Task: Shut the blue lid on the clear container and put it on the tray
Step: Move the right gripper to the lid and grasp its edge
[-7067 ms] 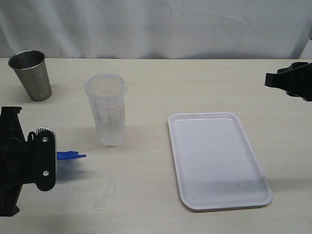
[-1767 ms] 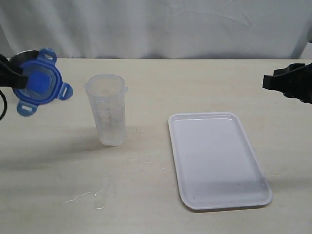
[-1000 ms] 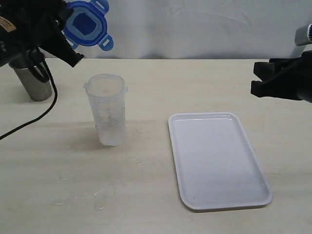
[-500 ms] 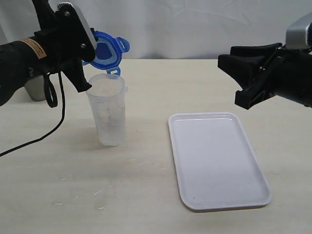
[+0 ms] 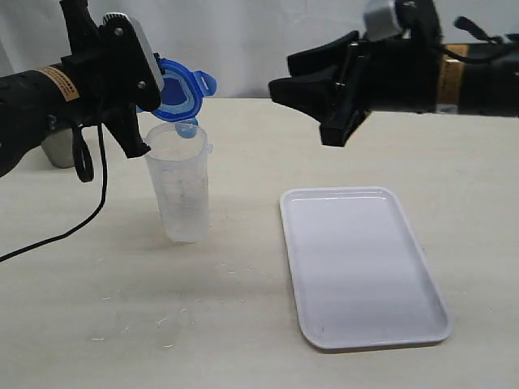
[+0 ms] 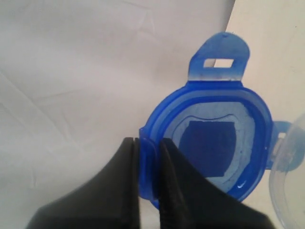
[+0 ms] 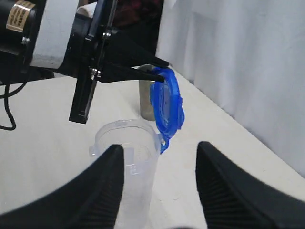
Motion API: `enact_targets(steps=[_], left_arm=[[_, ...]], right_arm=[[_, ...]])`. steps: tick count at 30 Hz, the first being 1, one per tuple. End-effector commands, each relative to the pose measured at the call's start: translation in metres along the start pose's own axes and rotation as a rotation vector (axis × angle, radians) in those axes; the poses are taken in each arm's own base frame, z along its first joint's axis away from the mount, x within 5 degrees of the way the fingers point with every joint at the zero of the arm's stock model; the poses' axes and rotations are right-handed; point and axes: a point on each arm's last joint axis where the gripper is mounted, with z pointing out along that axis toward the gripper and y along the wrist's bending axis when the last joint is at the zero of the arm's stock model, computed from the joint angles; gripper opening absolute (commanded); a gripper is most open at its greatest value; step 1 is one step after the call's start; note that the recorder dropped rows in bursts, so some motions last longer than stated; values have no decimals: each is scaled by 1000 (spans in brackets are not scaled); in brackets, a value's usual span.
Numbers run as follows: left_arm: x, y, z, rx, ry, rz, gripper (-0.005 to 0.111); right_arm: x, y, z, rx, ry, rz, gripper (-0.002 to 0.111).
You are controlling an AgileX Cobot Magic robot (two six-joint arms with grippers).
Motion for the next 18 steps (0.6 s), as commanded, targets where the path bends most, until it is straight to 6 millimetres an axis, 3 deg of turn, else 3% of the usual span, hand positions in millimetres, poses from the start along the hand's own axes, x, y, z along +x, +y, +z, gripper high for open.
enact_targets(steps=[1, 9, 18], left_arm=[[-1, 2, 0, -13, -7, -10, 0], [-3, 3, 0, -34, -31, 10, 0], [-4, 4, 0, -41, -37, 14, 0]], right_arm=[[-12, -14, 32, -51, 109, 10, 46], [-26, -22, 66, -196, 48, -18, 46], [-4, -26, 84, -198, 88, 9, 46]])
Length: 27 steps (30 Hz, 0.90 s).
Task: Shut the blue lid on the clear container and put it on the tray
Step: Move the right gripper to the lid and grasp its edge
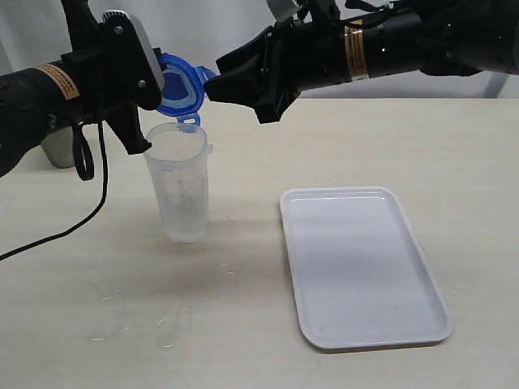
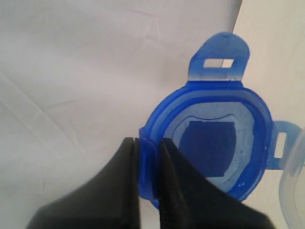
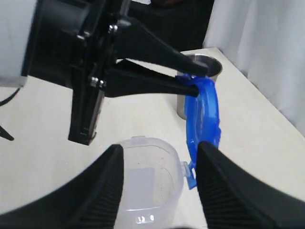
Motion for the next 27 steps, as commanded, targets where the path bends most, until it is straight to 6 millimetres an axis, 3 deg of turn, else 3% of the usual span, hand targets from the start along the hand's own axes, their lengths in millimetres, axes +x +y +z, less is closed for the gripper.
enact_targets(steps=[1, 5, 18, 23, 27], left_arm=[[-2, 2, 0, -20, -15, -2, 0], [-2, 2, 0, -20, -15, -5, 0], [-2, 2, 0, -21, -15, -14, 0], [-2, 2, 0, -21, -15, -14, 0], [-2, 2, 0, -20, -16, -17, 0]], right_arm=[[7, -3, 6, -13, 11, 8, 46], [12, -10, 15, 99, 51, -11, 46], [8, -7, 29, 163, 45, -86, 46], [7, -4, 29, 131, 31, -100, 23], [10, -4, 30, 126, 46, -111, 21]])
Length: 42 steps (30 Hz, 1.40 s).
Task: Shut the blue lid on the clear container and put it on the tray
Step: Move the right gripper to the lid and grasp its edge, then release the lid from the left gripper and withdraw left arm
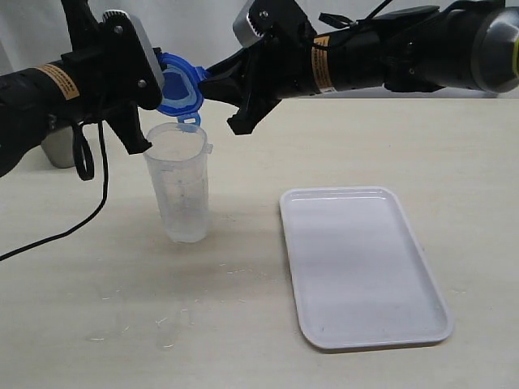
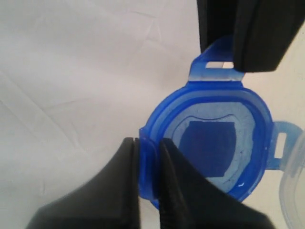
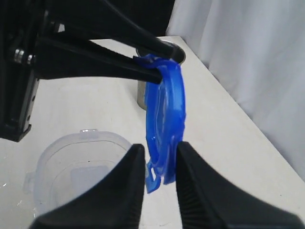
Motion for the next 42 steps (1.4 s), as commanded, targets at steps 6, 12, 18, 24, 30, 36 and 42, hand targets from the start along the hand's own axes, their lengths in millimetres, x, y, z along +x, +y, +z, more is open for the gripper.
enact_targets(steps=[6, 12, 18, 24, 30, 36, 42], left_arm=[[-2, 2, 0, -18, -12, -24, 0], [-2, 2, 0, -18, -12, -24, 0], [-2, 2, 0, -18, -12, -24, 0], [-2, 2, 0, -18, -12, -24, 0], [-2, 2, 0, -18, -12, -24, 0], [-2, 3, 0, -32, -19, -34, 9], [-3, 5, 0, -53, -33, -51, 48]], right_arm=[[0, -5, 1, 50, 0, 16, 18], [3, -7, 3, 67, 2, 38, 37], [5, -4, 6, 36, -7, 44, 38], [4, -5, 6, 49, -18, 58, 24], [4, -5, 6, 50, -17, 55, 4], [5, -8, 5, 79, -2, 12, 4], [8, -13, 5, 137, 32, 3, 4]])
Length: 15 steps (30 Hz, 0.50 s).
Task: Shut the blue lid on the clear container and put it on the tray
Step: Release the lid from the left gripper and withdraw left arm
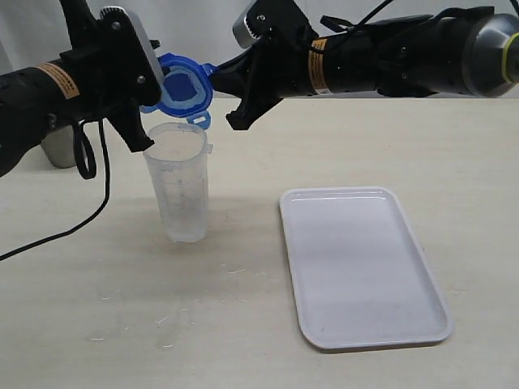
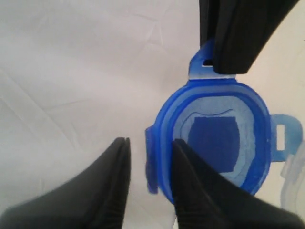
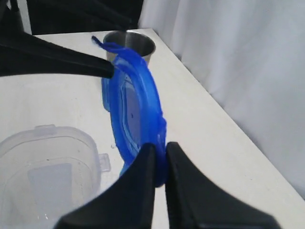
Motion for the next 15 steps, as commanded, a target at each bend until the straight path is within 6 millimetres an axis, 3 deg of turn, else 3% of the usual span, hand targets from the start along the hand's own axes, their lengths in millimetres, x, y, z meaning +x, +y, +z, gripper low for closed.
enact_targets(steps=[1, 7, 11, 15], left_arm=[[-3, 5, 0, -49, -31, -22, 50], [-7, 15, -6, -104, -46, -45, 51], [-2, 40, -18, -309, 9, -282, 51], [9, 60, -35, -513, 111, -518, 31]], right_arm=[[0, -4, -1, 34, 13, -23, 4], [-6, -7, -6, 74, 15, -54, 4], [-25, -6, -21, 86, -17, -120, 4], [-40, -1, -36, 72, -21, -186, 4]])
